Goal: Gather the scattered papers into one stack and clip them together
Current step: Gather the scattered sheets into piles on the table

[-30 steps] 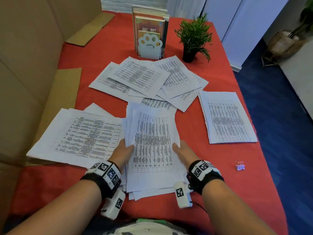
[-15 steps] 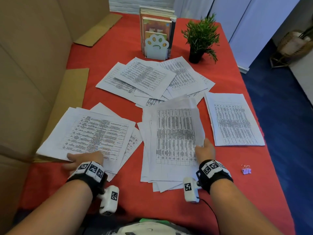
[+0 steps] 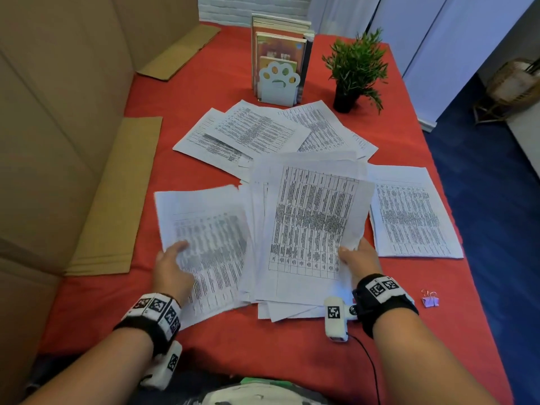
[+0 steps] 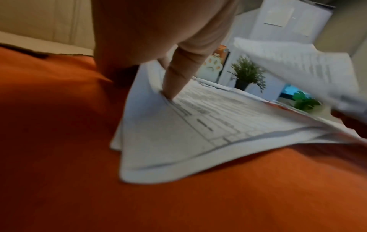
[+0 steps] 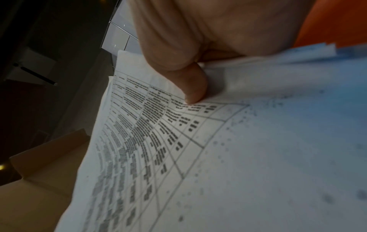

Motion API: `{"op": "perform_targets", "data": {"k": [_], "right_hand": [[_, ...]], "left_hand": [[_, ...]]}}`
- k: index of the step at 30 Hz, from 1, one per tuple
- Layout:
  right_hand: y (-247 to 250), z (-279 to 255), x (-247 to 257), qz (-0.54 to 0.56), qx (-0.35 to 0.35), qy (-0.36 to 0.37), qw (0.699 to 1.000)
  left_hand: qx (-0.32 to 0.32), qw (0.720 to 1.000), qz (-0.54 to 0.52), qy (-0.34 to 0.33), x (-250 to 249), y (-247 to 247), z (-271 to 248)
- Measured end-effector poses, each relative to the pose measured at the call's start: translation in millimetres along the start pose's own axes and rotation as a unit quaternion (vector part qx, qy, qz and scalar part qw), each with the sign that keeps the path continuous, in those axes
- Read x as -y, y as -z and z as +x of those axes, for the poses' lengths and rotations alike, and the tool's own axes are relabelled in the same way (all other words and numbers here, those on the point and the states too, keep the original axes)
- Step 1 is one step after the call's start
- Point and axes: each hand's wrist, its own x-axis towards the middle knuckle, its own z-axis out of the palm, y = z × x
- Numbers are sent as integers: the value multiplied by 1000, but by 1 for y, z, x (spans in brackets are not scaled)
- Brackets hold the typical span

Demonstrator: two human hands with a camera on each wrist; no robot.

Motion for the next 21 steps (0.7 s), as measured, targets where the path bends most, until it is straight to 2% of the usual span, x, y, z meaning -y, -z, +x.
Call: {"op": "perform_targets", "data": {"k": [3,6,8,10,13,16,19,21], "right_hand": [[-8,-1,3,46,38,-23,998],[-25,-11,4,26,77,-36,996],[-39,-20,-1,-26,104,-34,994],[-50,-29,-5,-139,120,-1,983],[-55,-37,-5,-264,51,52,962],[-53,-34,-2,-362,-24,61,930],[-53,-33,-4,-429,-12,57,902],[-59,-36,-7,-460,19,76,884]], "left_hand": [[81,995,-16,-56,0,-4,-7],[99,990,-77,-65,-10,-10,-12],[86,990,-107,-42,-19,-18,-15],[68,992,-108,-11,-25,-25,-16],[81,989,-120,32,-29,-32,-14],[86,996,-34,20,-30,-36,-11],[83,993,88,6,-33,-40,-14],[120,985,124,-1,-36,-45,-17]]}}
